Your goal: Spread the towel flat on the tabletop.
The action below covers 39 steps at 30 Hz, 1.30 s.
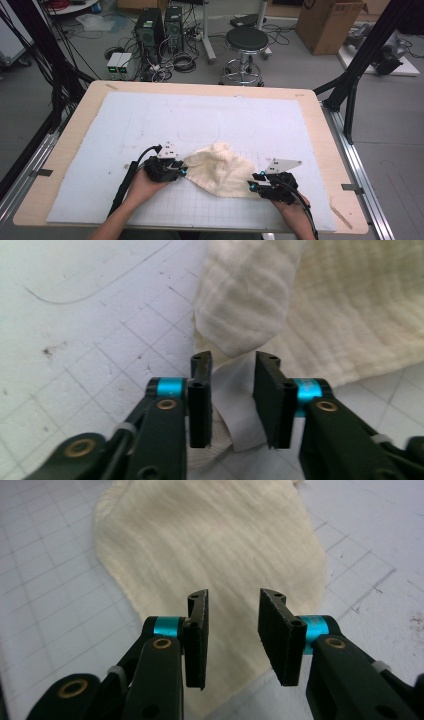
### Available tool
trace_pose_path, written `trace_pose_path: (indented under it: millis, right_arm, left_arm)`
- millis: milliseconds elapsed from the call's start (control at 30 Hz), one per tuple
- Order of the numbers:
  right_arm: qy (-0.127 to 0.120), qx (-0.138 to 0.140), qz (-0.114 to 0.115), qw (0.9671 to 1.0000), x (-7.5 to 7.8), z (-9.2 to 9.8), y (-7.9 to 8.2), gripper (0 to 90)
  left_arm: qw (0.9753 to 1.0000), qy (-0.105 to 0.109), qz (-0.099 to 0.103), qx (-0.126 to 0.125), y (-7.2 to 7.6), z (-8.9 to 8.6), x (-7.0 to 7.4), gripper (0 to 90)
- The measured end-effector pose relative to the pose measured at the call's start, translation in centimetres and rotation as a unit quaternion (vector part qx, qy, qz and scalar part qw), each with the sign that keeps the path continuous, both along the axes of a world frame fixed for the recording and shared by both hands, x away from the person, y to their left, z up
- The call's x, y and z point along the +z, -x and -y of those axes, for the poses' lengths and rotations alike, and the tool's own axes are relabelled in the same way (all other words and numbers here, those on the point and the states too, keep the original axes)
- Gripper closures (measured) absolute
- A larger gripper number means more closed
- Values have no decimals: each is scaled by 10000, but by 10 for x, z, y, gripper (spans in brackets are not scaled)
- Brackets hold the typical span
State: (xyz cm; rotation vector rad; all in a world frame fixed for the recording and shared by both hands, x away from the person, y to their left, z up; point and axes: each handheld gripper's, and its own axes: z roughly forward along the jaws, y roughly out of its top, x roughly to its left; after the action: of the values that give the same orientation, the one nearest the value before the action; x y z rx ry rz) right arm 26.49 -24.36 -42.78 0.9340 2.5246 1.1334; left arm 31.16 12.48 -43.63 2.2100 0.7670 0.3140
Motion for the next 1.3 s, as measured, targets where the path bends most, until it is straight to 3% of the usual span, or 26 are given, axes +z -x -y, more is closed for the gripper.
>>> trace_pose_path:
  millis: [33,167,267,367,533,733,767,833,1000,1100,1233,1300]
  right_arm:
    - [0,0,0,10000,0,0,0,643]
    - [22,6,-29,10000,-4,-2,-3,624]
    - [51,31,-2,10000,-5,-4,-2,608]
    - [46,127,69,9999,-5,-5,1,593]
    - [43,193,92,9998,-5,-5,4,580]
    - [-74,184,108,9997,-5,-2,4,568]
    - [-81,172,75,9998,-4,-2,4,568]
    - [-104,175,88,9998,-4,-2,3,566]
    - [-126,182,105,9997,-3,-3,2,564]
    - [-114,185,129,9997,-4,-4,1,560]
    - [-133,184,134,9997,-3,-4,0,557]
    - [-130,173,136,9997,-3,-4,0,556]
  left_arm:
    - [10000,-39,40,-25,1,1,0,728]
    - [9998,-109,103,-90,3,3,-1,875]
    - [9997,-163,178,-97,6,5,-1,895]
    - [9999,-76,92,-105,7,1,2,897]
    - [9998,-12,177,-84,12,-10,10,898]
    - [9998,171,-7,-126,17,-24,10,895]
    - [9998,192,53,-87,16,-23,9,816]
    - [9994,324,-75,-60,12,-20,8,638]
    - [9998,123,-172,-50,6,-10,0,493]
    - [10000,6,-66,-44,6,-4,-2,546]
    - [10000,-9,-28,-82,7,-3,-2,768]
    - [9999,-29,4,-111,8,-3,-2,829]
